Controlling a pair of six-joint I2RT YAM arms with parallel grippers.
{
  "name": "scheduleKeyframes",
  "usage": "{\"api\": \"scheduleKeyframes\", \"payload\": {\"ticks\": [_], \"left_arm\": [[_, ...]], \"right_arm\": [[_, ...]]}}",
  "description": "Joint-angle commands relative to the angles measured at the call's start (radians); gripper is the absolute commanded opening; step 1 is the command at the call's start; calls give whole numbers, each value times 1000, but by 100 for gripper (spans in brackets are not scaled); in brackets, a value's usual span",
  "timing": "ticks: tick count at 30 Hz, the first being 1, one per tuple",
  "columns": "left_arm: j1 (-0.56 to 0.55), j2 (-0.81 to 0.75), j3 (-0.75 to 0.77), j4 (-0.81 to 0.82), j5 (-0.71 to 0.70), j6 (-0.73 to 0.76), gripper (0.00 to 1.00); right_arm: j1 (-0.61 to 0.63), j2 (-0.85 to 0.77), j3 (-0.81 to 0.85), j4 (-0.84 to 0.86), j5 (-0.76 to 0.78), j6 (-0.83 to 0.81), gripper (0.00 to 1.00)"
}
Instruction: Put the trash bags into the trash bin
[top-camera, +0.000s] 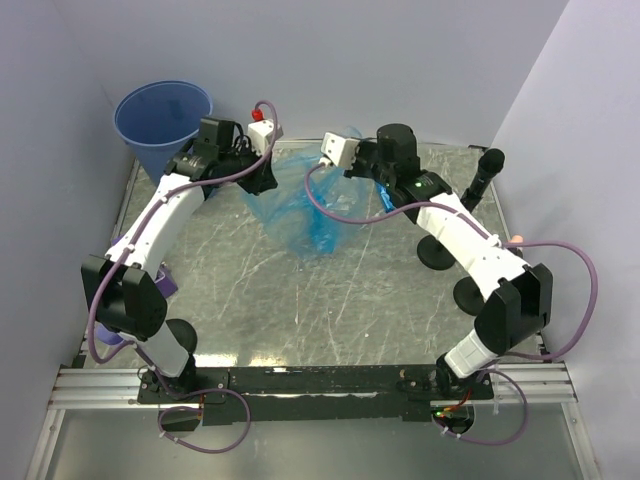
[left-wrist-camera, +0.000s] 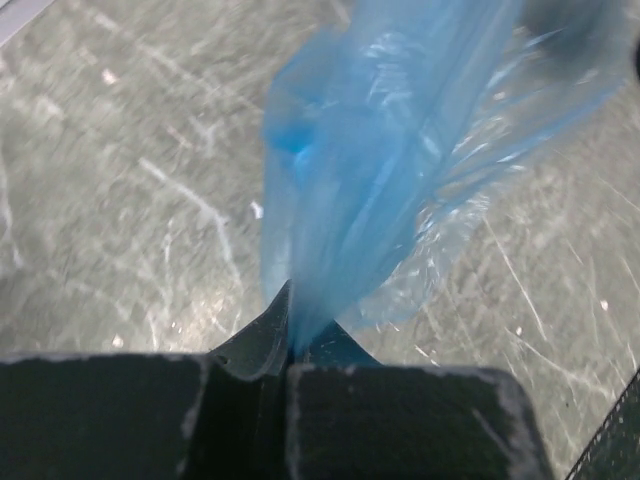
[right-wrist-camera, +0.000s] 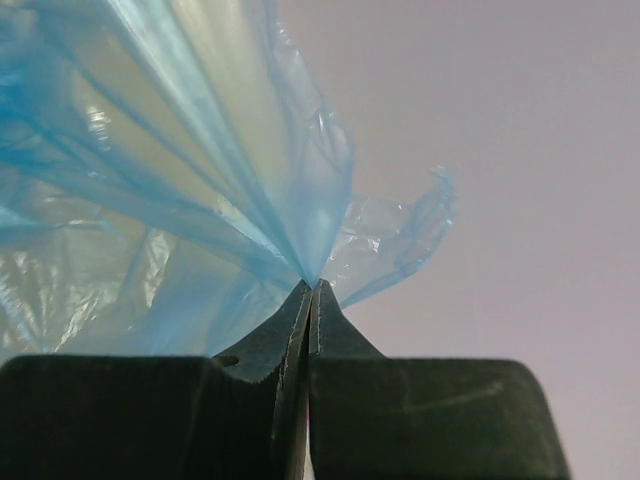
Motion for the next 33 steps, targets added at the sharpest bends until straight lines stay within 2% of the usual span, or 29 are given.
{"api": "scheduleKeyframes", "payload": {"ticks": [1,6,7,9,11,12,14,16,19,23,27,33], "left_arm": [[16,-17,-15,32,-89,-94,1],[24,-28,-42,60,-67,-164,1],[25,-30,-45,75,-67,-189,1],[36,-34,-50,110,-60,-275,1],[48,-39,-59,147,-47,-340,1],[54,-41,-62,158,-37,-370,1],[64,-37,-76,185,-14,-436,1],[76,-42,-97,216,8,-497,1],[99,-54,-136,285,52,-604,1],[116,-60,-162,343,82,-709,1],[133,-59,-165,368,117,-776,1],[140,-67,-154,356,134,-760,1]], "right_arm": [[4,23,78,73,128,40,0],[7,42,105,81,131,105,2],[9,48,122,76,134,144,14],[6,54,182,27,139,280,54],[-3,56,254,-84,154,476,74],[-14,51,283,-167,134,588,78],[-37,16,268,-276,88,766,82],[-57,-52,173,-324,-30,907,85],[-75,-130,6,-352,-166,975,88],[-91,-147,-152,-314,-323,1079,89],[-92,-100,-214,-243,-423,1152,91],[-140,86,-156,-121,-548,1302,92]]}}
